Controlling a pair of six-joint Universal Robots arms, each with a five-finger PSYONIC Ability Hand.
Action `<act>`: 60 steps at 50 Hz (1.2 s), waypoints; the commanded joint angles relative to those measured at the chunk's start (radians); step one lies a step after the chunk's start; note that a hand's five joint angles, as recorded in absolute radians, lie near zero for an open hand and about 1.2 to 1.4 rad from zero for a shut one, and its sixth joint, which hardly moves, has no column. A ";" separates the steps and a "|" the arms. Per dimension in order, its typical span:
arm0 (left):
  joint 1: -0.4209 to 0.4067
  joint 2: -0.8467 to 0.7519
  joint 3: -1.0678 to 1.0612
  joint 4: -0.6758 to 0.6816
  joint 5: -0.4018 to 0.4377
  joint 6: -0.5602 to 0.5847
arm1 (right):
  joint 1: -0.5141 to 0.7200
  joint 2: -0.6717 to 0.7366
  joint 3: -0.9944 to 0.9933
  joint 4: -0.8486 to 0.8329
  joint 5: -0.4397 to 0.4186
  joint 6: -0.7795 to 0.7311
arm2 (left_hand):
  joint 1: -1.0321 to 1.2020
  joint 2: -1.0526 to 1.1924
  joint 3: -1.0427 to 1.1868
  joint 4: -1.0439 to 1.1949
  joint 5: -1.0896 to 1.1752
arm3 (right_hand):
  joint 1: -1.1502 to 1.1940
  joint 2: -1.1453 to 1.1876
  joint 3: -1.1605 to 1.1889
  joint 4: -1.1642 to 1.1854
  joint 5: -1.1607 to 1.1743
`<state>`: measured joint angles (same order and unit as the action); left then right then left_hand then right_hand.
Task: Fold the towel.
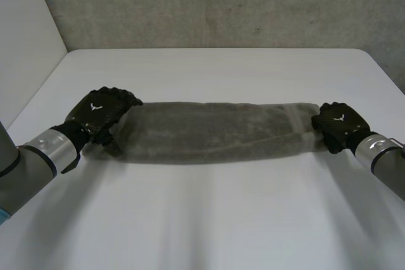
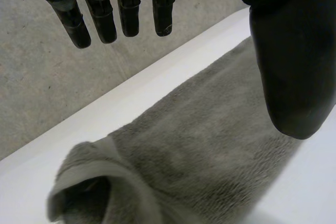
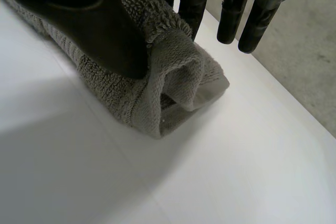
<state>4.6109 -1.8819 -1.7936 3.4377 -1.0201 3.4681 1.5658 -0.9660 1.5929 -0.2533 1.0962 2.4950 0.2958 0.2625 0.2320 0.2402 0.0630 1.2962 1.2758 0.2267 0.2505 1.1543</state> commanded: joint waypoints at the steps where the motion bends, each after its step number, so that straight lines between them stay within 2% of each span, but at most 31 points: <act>1: 0.005 0.004 -0.001 0.000 0.000 0.000 | -0.078 -0.013 -0.007 0.038 -0.021 -0.001 | -0.059 -0.025 -0.057 -0.066 -0.001 | 0.100 0.120 -0.052 -0.076 0.067; 8: 0.009 0.006 -0.003 -0.002 0.000 0.000 | -0.231 -0.063 -0.040 0.121 -0.071 -0.028 | -0.059 -0.025 -0.057 -0.066 -0.001 | 0.100 0.120 -0.052 -0.076 0.067; 10: 0.012 0.012 -0.001 -0.002 -0.001 0.000 | -0.329 -0.092 -0.092 0.164 -0.087 -0.073 | -0.059 -0.025 -0.057 -0.066 -0.001 | 0.100 0.120 -0.052 -0.076 0.067; 14: 0.014 0.024 -0.001 -0.002 -0.001 0.000 | -0.354 -0.129 -0.209 0.267 -0.110 -0.145 | -0.059 -0.025 -0.057 -0.066 -0.001 | 0.100 0.120 -0.052 -0.076 0.067; 18: 0.016 0.027 -0.001 0.000 -0.003 0.000 | -0.331 -0.169 -0.280 0.327 -0.118 -0.137 | -0.062 -0.028 -0.057 -0.066 -0.003 | 0.100 0.120 -0.052 -0.076 0.067; 20: 0.014 0.026 -0.003 -0.002 -0.003 0.000 | -0.220 -0.200 -0.329 0.335 -0.107 -0.113 | -0.059 -0.025 -0.057 -0.066 -0.001 | 0.100 0.120 -0.052 -0.076 0.067; 21: 0.014 0.026 -0.003 -0.002 -0.003 0.000 | -0.219 -0.200 -0.329 0.335 -0.107 -0.113 | -0.059 -0.025 -0.057 -0.066 -0.001 | 0.100 0.120 -0.052 -0.076 0.067; 23: 0.016 0.026 -0.003 0.000 -0.005 0.000 | -0.062 -0.204 -0.366 0.328 -0.095 -0.084 | -0.062 -0.028 -0.057 -0.066 -0.004 | 0.100 0.120 -0.052 -0.076 0.067; 24: 0.016 0.026 -0.003 0.000 -0.005 0.000 | -0.061 -0.204 -0.366 0.328 -0.095 -0.084 | -0.062 -0.028 -0.057 -0.066 -0.004 | 0.100 0.120 -0.052 -0.076 0.067; 27: 0.019 0.026 -0.001 0.000 -0.008 0.000 | 0.217 -0.168 -0.428 0.310 -0.006 -0.082 | -0.062 -0.028 -0.057 -0.066 -0.004 | 0.100 0.120 -0.052 -0.076 0.067; 28: 0.019 0.026 -0.001 0.000 -0.008 0.000 | 0.218 -0.168 -0.429 0.310 -0.006 -0.082 | -0.062 -0.028 -0.057 -0.066 -0.004 | 0.100 0.120 -0.052 -0.076 0.067; 30: 0.022 0.026 -0.001 0.000 -0.009 0.000 | 0.395 -0.094 -0.464 0.260 0.057 -0.084 | -0.062 -0.028 -0.057 -0.066 -0.004 | 0.100 0.120 -0.052 -0.076 0.067; 31: 0.022 0.026 -0.001 0.000 -0.009 0.000 | 0.396 -0.094 -0.464 0.259 0.057 -0.084 | -0.062 -0.028 -0.057 -0.066 -0.004 | 0.100 0.120 -0.052 -0.076 0.067; 32: 0.022 0.026 -0.001 0.000 -0.009 0.000 | 0.478 -0.051 -0.481 0.232 0.079 -0.084 | -0.062 -0.028 -0.057 -0.066 -0.004 | 0.100 0.120 -0.052 -0.076 0.067; 33: 0.022 0.026 -0.001 0.000 -0.009 0.000 | 0.479 -0.051 -0.481 0.232 0.079 -0.084 | -0.062 -0.028 -0.057 -0.066 -0.004 | 0.100 0.120 -0.052 -0.076 0.067; 35: 0.023 0.026 -0.001 0.000 -0.009 0.000 | 0.612 0.048 -0.508 0.198 0.103 -0.090 | -0.062 -0.028 -0.057 -0.066 -0.004 | 0.100 0.120 -0.052 -0.076 0.067; 36: 0.023 0.026 -0.001 0.000 -0.009 0.000 | 0.612 0.049 -0.508 0.198 0.103 -0.090 | -0.062 -0.028 -0.057 -0.066 -0.004 | 0.100 0.120 -0.052 -0.076 0.067; 38: 0.022 0.026 -0.001 0.000 -0.011 0.000 | 0.704 0.153 -0.545 0.195 0.120 -0.122 | -0.062 -0.028 -0.057 -0.066 -0.004 | 0.100 0.120 -0.052 -0.076 0.067; 42: 0.020 0.026 -0.003 -0.002 -0.012 -0.001 | 0.741 0.237 -0.562 0.195 0.152 -0.176 | -0.065 -0.031 -0.057 -0.066 -0.006 | 0.100 0.120 -0.052 -0.076 0.067; 43: 0.017 0.026 -0.003 -0.002 -0.012 -0.001 | 0.743 0.262 -0.561 0.192 0.183 -0.203 | -0.065 -0.031 -0.057 -0.066 -0.006 | -0.006 0.014 -0.052 -0.076 -0.039; 44: 0.017 0.026 -0.003 -0.002 -0.012 -0.001 | 0.743 0.262 -0.561 0.192 0.183 -0.203 | -0.065 -0.031 -0.057 -0.066 -0.006 | -0.007 0.013 -0.052 -0.076 -0.040; 45: 0.014 0.026 -0.003 -0.002 -0.012 -0.001 | 0.746 0.273 -0.553 0.186 0.217 -0.228 | -0.065 -0.031 -0.057 -0.066 -0.006 | -0.722 -0.702 -0.052 -0.076 -0.755; 46: 0.011 0.027 -0.001 -0.002 -0.012 -0.001 | 0.747 0.270 -0.547 0.184 0.246 -0.243 | -0.068 -0.034 -0.057 -0.066 -0.009 | -1.122 -1.101 -0.052 -0.076 -1.154; 52: 0.006 0.030 0.023 -0.003 -0.014 -0.010 | 0.729 0.184 -0.490 0.164 0.280 -0.202 | -0.068 -0.034 -0.057 -0.066 -0.009 | -1.122 -1.101 -0.052 -0.076 -1.154; 54: -0.006 0.033 0.058 -0.009 -0.014 -0.017 | 0.680 0.081 -0.412 0.135 0.277 -0.106 | -0.065 -0.031 -0.057 -0.066 -0.006 | -1.122 -1.101 -0.052 -0.076 -1.154; 55: -0.006 0.033 0.059 -0.009 -0.014 -0.017 | 0.680 0.081 -0.412 0.135 0.277 -0.105 | -0.065 -0.031 -0.057 -0.066 -0.006 | -1.122 -1.101 -0.052 -0.076 -1.154; 57: -0.046 0.033 0.098 -0.009 -0.015 -0.039 | 0.628 -0.032 -0.328 0.115 0.272 0.012 | -0.062 -0.028 -0.057 -0.066 -0.004 | -1.122 -1.101 -0.052 -0.076 -1.154; 58: -0.046 0.033 0.099 -0.009 -0.015 -0.040 | 0.628 -0.033 -0.327 0.115 0.272 0.013 | -0.062 -0.028 -0.057 -0.066 -0.004 | -1.122 -1.101 -0.052 -0.076 -1.154; 60: -0.101 0.033 0.143 -0.009 -0.034 -0.095 | 0.573 -0.144 -0.245 0.115 0.248 0.126 | -0.059 -0.025 -0.057 -0.066 -0.001 | -1.122 -1.101 -0.052 -0.076 -1.154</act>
<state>4.5911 -1.8493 -1.7278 3.4302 -1.0352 3.4423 2.2382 -0.9008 1.1951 -0.1179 1.3754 2.4095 0.2958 0.2625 0.2320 0.2402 0.0630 0.2501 0.2399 0.2267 0.2505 0.0611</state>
